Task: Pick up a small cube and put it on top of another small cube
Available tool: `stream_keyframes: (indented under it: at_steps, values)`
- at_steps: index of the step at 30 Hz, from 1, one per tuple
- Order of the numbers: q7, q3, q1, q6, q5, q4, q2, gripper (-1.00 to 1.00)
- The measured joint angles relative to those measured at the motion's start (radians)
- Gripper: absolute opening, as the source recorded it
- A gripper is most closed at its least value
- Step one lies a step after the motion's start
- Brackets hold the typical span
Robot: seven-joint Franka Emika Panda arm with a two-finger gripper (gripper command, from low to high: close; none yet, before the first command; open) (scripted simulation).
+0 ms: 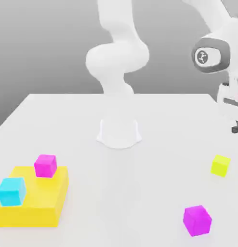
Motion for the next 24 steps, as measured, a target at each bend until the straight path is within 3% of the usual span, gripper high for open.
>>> stream_keyframes:
  at_steps: [6,11,12,19,24]
  values:
    - [-0.151,0.035,0.091,0.096,-0.115,-0.061,0.157,0.0]
    - [-0.11,-0.028,0.143,0.234,-0.198,-0.034,0.333,0.0]
    - [-0.104,-0.041,0.154,0.26,-0.205,-0.028,0.366,-1.0]
    - [-0.102,-0.045,0.157,0.263,-0.208,-0.027,0.372,-1.0]
    - [-0.153,-0.002,0.13,0.139,-0.141,-0.058,0.217,-1.0]
